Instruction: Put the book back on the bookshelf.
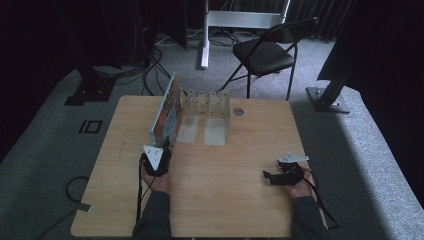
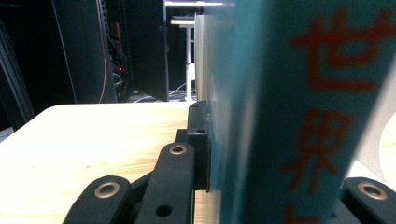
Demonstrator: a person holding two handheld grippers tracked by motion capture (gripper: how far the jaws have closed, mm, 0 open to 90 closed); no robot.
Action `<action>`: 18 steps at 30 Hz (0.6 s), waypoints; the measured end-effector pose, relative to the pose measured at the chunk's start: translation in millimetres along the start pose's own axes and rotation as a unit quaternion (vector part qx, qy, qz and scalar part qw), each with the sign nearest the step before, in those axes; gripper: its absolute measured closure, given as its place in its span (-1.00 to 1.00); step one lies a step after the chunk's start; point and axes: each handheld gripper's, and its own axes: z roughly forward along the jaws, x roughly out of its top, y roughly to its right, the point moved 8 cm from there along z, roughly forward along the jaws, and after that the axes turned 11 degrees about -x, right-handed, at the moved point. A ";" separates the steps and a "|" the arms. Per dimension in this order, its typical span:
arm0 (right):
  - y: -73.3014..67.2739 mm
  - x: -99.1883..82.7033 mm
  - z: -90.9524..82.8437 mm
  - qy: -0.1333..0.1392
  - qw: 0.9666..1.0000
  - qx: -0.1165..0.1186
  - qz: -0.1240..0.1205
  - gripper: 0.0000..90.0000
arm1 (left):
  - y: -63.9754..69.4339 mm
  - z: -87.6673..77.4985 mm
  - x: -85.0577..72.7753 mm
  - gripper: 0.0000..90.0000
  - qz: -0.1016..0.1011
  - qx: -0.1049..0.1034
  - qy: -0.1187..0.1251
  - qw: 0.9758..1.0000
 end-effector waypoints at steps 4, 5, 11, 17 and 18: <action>0.0 0.0 0.0 0.000 1.000 0.000 0.000 -0.64 | -1.0 -0.3 -0.3 0.79 -0.002 -0.002 -0.001 1.000; 0.0 0.0 0.0 0.000 1.000 0.000 0.000 -0.64 | -1.4 -0.2 -0.2 0.79 -0.003 -0.003 0.000 1.000; 0.0 0.0 0.0 0.000 1.000 0.000 0.000 -0.64 | -4.7 -1.0 -0.5 0.79 -0.012 -0.005 -0.001 1.000; 0.0 0.0 0.0 0.000 1.000 0.000 0.000 -0.64 | -7.9 -1.7 -0.5 0.78 -0.017 -0.008 0.000 1.000; 0.0 0.0 0.0 0.000 1.000 0.000 0.000 -0.64 | -8.2 -1.7 -0.6 0.77 -0.016 -0.009 0.001 1.000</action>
